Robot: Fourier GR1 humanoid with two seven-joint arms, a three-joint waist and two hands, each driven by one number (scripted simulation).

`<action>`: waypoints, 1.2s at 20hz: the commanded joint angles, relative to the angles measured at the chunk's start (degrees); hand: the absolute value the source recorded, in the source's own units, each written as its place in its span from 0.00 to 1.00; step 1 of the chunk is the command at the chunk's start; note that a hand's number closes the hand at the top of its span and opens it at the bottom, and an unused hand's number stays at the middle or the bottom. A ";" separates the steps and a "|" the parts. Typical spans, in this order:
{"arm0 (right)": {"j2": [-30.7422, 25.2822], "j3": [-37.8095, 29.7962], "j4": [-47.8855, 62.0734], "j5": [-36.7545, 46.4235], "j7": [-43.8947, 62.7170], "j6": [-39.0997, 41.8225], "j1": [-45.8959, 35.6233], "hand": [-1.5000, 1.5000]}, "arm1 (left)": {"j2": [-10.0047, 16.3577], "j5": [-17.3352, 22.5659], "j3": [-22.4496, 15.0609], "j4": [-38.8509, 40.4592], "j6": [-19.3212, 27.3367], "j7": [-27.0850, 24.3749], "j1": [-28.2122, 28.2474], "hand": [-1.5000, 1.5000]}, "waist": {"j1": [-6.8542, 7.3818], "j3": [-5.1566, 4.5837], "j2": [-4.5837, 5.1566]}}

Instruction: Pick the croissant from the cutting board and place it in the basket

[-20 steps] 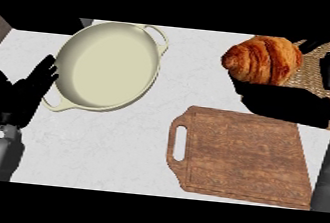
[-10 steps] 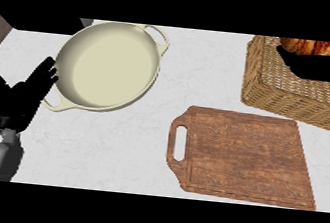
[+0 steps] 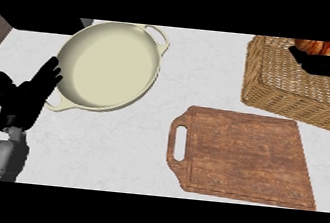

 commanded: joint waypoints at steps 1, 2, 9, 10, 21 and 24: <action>-1.18 -2.38 13.59 0.19 -7.62 -6.36 -3.94 1.00 | 2.96 1.92 2.75 3.16 -2.40 1.44 -3.88 0.50 | 0.48 0.00 0.26; -1.28 -6.33 6.85 3.27 1.56 -10.64 -2.31 1.00 | 0.03 0.10 -0.01 0.06 0.41 2.87 -2.35 0.50 | 0.16 0.02 0.13; -4.41 -5.35 23.97 -0.63 -8.33 -11.88 -7.30 0.00 | 0.95 0.52 1.57 -0.28 -1.81 0.22 0.54 0.50 | 0.42 -0.01 0.06; -3.59 -4.66 21.97 -2.57 -10.35 -10.34 -5.07 0.00 | 1.15 0.23 2.08 4.06 -2.22 -1.66 -1.61 0.50 | 0.06 -0.02 0.05; -5.47 -19.35 20.12 -17.74 -11.57 -14.98 -5.95 0.00 | 0.71 -0.18 1.77 0.53 -1.07 0.98 -0.90 0.50 | -0.79 0.04 -0.24; -8.58 -23.88 22.75 -22.49 -10.80 -13.21 -6.02 0.00 | 0.69 0.22 2.34 1.82 -2.11 -2.30 0.51 0.50 | -0.53 0.00 -0.13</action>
